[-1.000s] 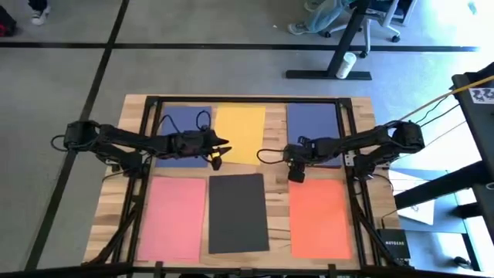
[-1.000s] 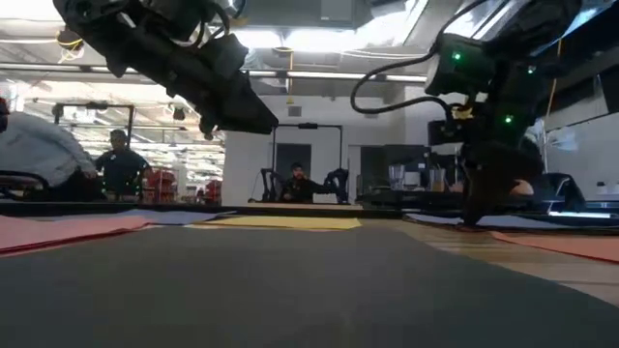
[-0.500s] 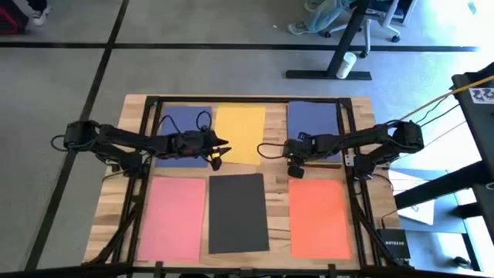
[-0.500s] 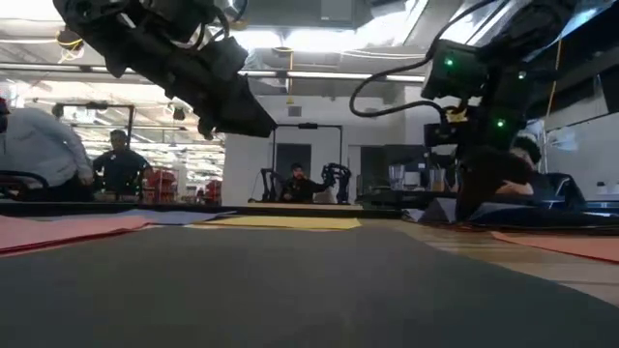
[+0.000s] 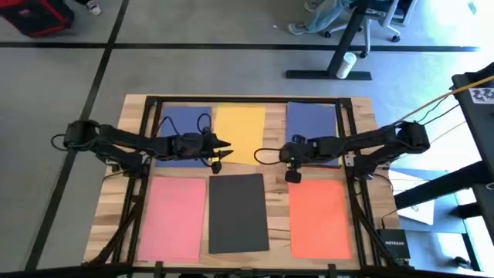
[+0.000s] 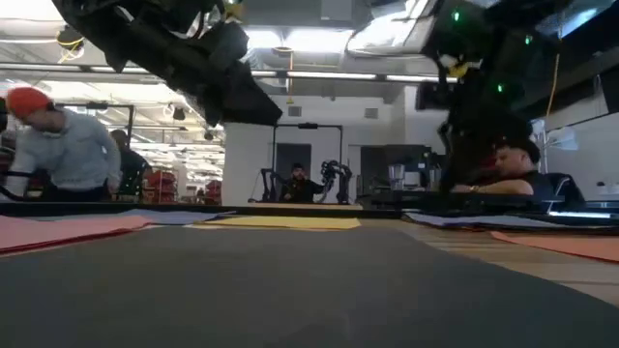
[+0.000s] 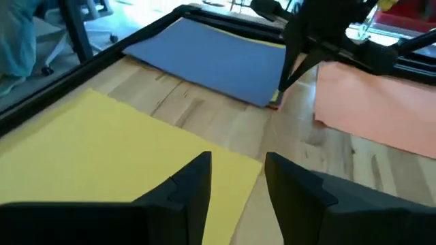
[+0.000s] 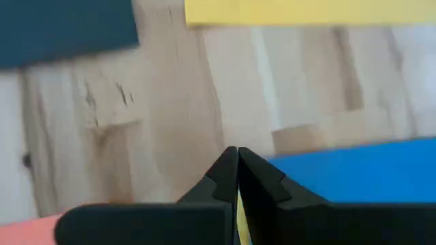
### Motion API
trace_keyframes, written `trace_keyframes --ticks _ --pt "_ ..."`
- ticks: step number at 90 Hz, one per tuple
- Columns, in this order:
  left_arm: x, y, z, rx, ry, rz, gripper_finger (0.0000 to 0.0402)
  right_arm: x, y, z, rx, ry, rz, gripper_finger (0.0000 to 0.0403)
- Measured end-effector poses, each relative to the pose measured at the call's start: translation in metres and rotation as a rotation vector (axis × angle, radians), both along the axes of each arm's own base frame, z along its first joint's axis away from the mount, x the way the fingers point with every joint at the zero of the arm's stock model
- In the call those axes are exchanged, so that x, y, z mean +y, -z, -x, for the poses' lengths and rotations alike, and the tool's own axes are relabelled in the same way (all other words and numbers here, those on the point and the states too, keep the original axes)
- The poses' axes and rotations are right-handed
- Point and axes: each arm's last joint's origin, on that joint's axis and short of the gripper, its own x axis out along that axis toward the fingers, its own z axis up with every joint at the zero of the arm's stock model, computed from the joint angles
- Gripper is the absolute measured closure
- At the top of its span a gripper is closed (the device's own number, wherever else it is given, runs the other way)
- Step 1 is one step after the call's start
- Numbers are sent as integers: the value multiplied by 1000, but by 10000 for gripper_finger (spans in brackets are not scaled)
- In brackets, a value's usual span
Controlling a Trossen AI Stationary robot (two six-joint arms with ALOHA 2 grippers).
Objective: Organize paper
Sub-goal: Stack the blue paper on top of the other blue paper
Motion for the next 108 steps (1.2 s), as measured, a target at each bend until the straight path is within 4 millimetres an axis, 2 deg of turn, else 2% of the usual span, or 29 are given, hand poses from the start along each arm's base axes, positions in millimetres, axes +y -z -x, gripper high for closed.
trace_keyframes --ticks 14,28,47,59,73,92,108 --pt "-5 -4 -2 1 37 -46 334 1 -1 0 17 4 -30 400" --pt "-4 -4 -2 0 35 -45 378 -2 25 4 124 44 -2 361" --pt "-5 -4 -2 -2 33 -38 355 -2 40 -6 128 44 -2 276" --pt "-4 -4 -2 -6 26 -25 330 -6 50 -7 168 70 44 256" --pt "-1 -4 -2 -7 11 -15 315 -15 59 -9 202 108 47 280" --pt "1 -4 -2 -5 2 -19 314 -18 59 -11 194 102 61 389" --pt "1 -4 -2 -6 2 -19 314 -17 55 -9 181 105 47 399"
